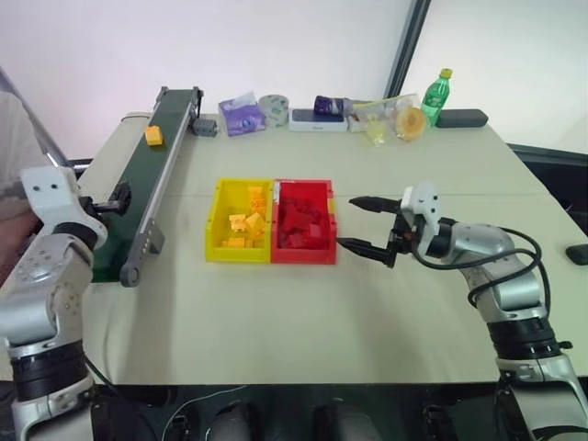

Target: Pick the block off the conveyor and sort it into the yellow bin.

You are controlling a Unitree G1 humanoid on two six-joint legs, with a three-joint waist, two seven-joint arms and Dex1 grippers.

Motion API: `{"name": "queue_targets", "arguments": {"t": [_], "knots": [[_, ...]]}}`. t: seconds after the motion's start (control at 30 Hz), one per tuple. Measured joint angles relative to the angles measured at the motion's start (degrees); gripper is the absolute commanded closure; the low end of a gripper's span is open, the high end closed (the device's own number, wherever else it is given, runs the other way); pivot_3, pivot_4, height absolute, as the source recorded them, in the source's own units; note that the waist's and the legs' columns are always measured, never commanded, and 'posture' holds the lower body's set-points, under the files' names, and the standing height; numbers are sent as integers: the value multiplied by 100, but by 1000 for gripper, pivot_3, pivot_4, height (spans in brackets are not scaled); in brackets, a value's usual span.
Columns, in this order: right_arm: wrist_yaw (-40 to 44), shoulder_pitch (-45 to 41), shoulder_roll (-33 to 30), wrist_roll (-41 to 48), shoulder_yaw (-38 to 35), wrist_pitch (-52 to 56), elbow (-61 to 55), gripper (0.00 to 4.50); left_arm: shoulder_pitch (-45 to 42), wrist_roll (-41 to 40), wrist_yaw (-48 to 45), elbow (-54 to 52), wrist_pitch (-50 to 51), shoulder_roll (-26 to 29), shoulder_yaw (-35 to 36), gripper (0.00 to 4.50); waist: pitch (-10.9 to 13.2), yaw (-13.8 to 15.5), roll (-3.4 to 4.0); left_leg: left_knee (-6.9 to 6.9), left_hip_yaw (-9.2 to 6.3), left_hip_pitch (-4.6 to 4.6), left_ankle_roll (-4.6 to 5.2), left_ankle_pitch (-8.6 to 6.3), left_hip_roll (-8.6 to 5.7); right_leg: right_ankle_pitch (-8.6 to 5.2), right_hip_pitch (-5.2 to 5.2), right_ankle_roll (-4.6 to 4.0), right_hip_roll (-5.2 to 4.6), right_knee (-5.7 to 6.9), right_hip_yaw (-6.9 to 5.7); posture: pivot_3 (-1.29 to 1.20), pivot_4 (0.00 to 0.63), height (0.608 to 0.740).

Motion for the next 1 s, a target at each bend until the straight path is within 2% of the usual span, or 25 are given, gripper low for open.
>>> {"name": "queue_targets", "arguments": {"t": [0.27, 0.7, 1.0], "knots": [[-37, 11, 0, 1, -1, 0, -8, 0, -92, 102, 167, -4, 268, 19, -10, 66, 0, 1, 0, 0, 0, 0, -1, 1, 0, 0, 0, 0, 1, 0, 0, 0, 150, 740], [-59, 17, 25, 1, 1, 4, -38, 0, -982, 244, -173, 1411, 523, 377, -349, 66, 0, -11, 0, 0, 0, 1, -1, 1, -3, 0, 0, 0, 1, 2, -2, 0, 150, 740], [-60, 18, 25, 12, 1, 80, -92, 0, -1239, 560, -464, 2192, 165, 481, -477, 66, 0, 11, 0, 2, 2, 2, -2, 1, -3, 0, 0, 0, 0, 3, -2, 0, 150, 740]]}}
